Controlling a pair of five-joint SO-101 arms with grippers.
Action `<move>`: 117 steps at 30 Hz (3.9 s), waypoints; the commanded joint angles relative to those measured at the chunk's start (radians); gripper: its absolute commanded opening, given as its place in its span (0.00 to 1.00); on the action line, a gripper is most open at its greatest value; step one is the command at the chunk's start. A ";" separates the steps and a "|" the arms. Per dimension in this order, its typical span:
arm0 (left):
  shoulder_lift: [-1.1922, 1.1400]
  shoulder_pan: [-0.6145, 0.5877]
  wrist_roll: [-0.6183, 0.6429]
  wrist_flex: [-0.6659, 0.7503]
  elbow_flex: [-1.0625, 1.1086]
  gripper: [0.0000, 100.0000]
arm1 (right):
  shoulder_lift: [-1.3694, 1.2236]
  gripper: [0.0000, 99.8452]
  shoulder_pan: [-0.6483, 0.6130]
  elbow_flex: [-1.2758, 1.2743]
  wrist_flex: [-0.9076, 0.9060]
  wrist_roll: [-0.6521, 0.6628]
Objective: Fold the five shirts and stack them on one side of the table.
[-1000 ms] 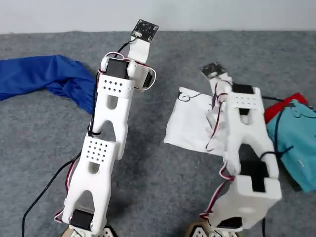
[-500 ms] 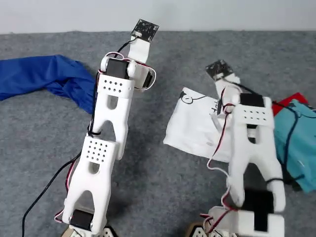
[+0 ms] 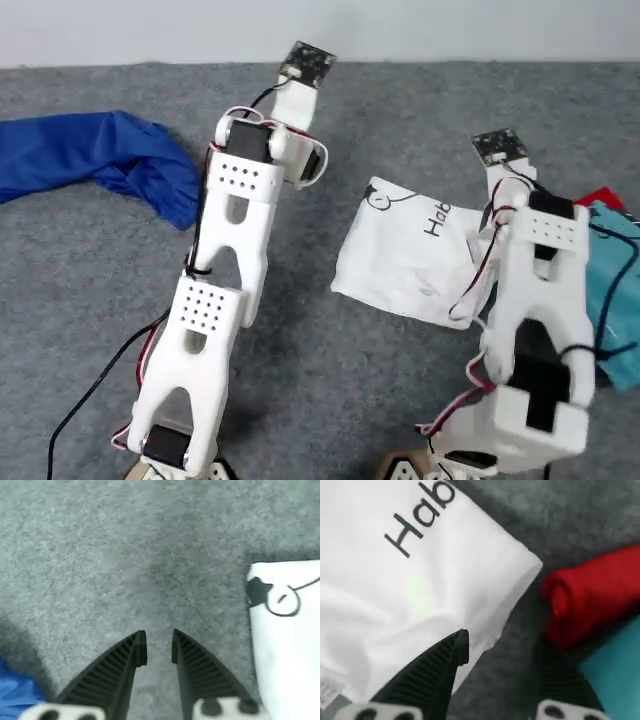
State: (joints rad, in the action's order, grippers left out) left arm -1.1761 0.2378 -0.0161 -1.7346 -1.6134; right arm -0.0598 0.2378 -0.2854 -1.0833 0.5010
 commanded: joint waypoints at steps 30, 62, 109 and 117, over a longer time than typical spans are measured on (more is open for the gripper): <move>0.012 0.018 -0.012 -0.021 -0.062 0.09 | -0.585 0.01 -0.081 0.500 -0.068 -0.009; 0.011 0.026 -0.011 -0.021 -0.062 0.09 | 0.142 0.01 0.189 0.598 -0.412 -0.107; 0.012 0.017 -0.012 -0.021 0.018 0.09 | 0.372 0.01 0.217 1.028 -0.705 -0.104; 0.011 0.017 -0.012 -0.021 0.018 0.09 | 0.386 0.01 0.283 1.025 -0.705 -0.078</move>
State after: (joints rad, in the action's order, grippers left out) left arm -1.1761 0.2532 -0.0161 -1.7346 -1.5934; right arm 0.3007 0.5094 0.7073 -1.7538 0.4089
